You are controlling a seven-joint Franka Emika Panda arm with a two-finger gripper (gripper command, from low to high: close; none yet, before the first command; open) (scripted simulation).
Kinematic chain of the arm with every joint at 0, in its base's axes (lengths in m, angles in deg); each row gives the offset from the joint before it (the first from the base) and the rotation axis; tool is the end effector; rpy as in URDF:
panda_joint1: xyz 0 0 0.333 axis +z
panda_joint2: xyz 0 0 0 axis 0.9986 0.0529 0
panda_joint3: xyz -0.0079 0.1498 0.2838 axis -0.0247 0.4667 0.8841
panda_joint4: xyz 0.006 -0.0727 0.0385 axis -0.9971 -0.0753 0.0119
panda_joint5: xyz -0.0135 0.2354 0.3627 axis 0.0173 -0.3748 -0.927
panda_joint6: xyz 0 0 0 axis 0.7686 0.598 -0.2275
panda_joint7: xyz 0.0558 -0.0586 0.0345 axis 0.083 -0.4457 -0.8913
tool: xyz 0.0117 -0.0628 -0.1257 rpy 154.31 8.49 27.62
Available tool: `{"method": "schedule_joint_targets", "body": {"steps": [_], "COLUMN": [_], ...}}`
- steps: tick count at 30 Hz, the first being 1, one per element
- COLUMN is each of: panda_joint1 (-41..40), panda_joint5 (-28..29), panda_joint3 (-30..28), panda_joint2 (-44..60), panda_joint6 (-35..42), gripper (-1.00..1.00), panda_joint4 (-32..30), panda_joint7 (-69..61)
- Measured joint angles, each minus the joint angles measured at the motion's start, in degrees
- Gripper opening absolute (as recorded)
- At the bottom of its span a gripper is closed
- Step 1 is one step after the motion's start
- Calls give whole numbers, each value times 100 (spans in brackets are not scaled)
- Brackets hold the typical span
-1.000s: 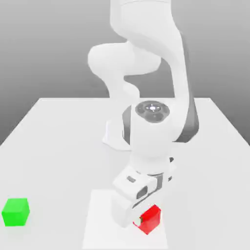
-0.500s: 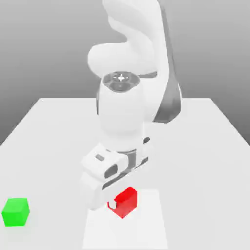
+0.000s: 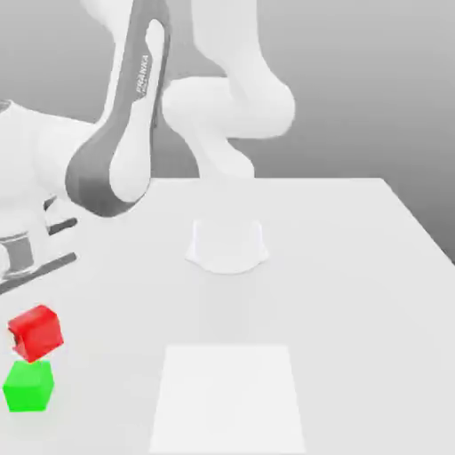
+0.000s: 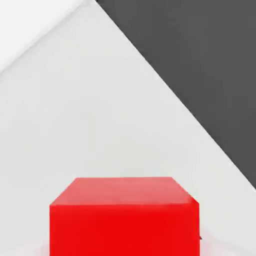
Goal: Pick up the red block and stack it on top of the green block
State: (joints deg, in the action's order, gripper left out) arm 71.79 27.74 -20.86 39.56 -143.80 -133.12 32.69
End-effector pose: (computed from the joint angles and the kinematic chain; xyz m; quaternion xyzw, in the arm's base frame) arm 0.4179 -0.2985 0.1647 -0.9989 -0.0461 0.0002 0.0006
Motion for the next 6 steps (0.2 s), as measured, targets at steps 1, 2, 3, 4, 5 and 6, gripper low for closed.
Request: {"method": "schedule_joint_targets", "body": {"steps": [1, 2, 3, 4, 5, 6], "panda_joint1": [-70, -147, -245, -284, -284, -284], "panda_joint5": [-133, -270, -395, -467, -467, -467], "panda_joint3": [68, 155, 269, 317, 317, 317], "panda_joint2": [183, 377, 576, 677, 677, 677], "panda_joint6": [-154, -322, -496, -585, -585, -585], "gripper": [-100, -100, -100, 100, 100, 100], "panda_joint4": [19, 35, 50, 57, 57, 57], "panda_joint7": [-124, -237, -335, -390, -390, -390]}}
